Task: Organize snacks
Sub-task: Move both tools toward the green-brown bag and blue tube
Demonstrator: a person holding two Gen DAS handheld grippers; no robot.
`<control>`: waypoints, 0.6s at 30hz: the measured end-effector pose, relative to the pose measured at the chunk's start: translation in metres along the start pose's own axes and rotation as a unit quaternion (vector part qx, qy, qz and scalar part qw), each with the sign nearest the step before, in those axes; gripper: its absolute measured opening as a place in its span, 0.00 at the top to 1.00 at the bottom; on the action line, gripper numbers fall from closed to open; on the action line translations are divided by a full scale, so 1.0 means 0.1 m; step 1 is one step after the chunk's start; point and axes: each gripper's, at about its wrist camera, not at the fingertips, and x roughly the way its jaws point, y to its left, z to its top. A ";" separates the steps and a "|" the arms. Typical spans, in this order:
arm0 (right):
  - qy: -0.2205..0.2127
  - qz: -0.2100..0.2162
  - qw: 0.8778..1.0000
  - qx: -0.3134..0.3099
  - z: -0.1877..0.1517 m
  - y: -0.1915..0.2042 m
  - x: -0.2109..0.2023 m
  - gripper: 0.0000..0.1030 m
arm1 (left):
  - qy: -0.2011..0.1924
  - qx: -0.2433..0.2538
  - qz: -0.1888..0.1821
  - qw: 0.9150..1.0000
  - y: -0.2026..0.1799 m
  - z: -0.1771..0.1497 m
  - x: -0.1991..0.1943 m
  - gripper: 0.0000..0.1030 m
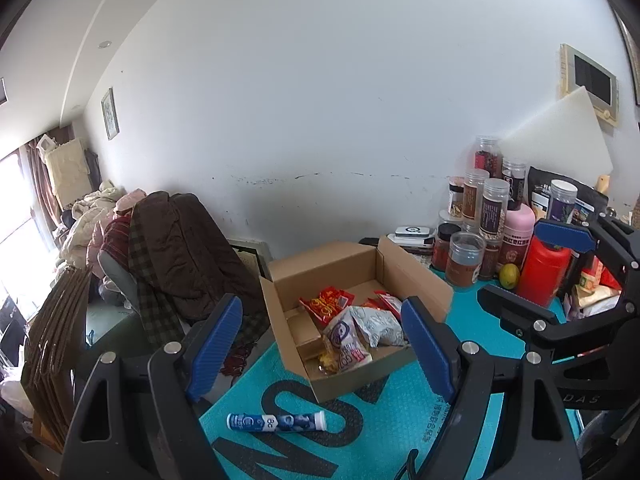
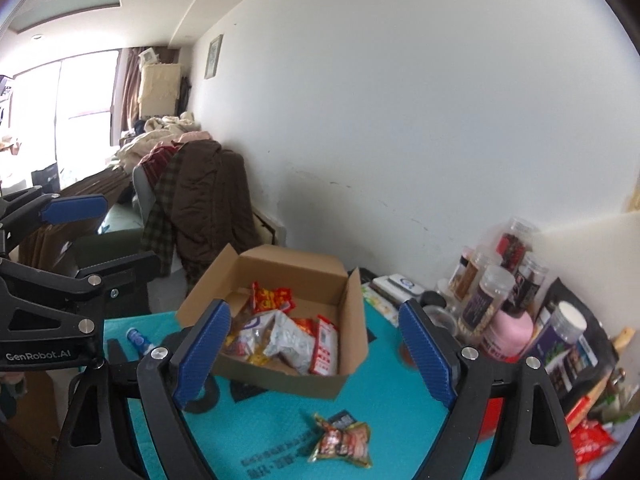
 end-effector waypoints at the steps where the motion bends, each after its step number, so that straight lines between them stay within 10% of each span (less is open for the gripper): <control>1: 0.000 0.000 1.000 0.005 -0.03 0.00 -0.01 0.16 | -0.001 0.000 -0.001 1.000 -0.01 -0.03 -0.02 0.20; 18: 0.021 0.008 0.999 0.032 -0.72 0.08 -0.03 0.15 | 0.045 -0.030 -0.017 0.998 -0.09 -0.69 0.14 0.20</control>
